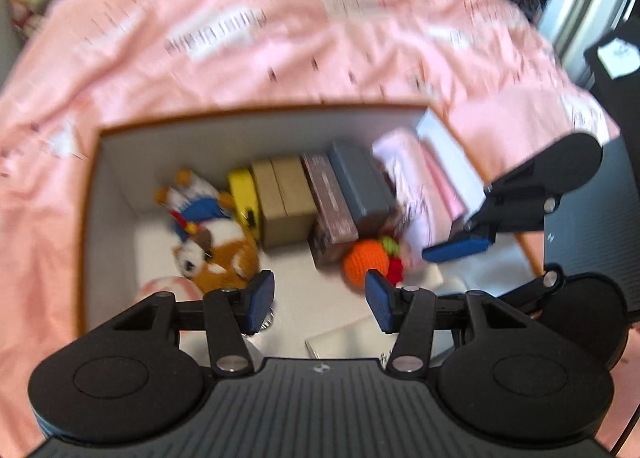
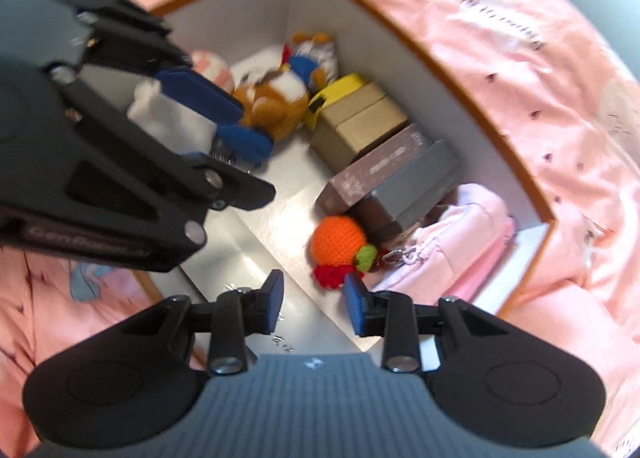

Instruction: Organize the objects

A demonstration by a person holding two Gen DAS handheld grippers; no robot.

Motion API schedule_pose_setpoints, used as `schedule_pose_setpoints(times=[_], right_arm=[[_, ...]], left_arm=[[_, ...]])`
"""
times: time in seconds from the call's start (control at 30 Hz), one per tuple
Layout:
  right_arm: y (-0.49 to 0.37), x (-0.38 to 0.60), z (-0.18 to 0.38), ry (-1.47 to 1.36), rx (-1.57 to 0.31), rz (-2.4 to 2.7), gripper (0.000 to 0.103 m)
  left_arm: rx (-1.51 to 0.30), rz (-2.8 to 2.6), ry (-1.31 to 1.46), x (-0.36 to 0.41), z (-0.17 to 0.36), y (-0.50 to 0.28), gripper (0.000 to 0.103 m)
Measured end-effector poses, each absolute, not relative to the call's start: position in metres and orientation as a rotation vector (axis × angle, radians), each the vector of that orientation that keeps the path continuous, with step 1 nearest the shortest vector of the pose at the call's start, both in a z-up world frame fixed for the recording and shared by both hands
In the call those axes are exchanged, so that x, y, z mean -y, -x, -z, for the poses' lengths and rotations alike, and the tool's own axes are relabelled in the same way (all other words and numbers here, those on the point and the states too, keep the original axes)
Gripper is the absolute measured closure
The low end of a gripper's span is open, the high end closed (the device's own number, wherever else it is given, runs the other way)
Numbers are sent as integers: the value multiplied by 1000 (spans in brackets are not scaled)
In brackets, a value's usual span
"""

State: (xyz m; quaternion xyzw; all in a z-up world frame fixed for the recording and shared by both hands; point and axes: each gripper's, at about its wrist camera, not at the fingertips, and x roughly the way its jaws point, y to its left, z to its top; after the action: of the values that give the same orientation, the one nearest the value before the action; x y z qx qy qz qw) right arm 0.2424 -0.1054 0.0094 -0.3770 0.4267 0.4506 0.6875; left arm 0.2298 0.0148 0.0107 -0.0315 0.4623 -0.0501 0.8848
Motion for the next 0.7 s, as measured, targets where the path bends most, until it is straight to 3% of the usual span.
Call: schedule_pose_setpoints(times=[0.3,0.4,0.57,0.7], right_arm=[[-193,126,-45,587,-691,-854,67],[-173,147,-71,475,-603,-792,65],[-147,165,-80,276,-527,-689,46],[-120,176,-99,157,-458,-616,43]], left_arm=[[-694,-96,74,-14,-59,-168,43],[-616,-150,62,-19,-73,-149,39],[-562,-177,70,-30,-87,-124,36],[-550,-189,61,-35,-87,-109,34]])
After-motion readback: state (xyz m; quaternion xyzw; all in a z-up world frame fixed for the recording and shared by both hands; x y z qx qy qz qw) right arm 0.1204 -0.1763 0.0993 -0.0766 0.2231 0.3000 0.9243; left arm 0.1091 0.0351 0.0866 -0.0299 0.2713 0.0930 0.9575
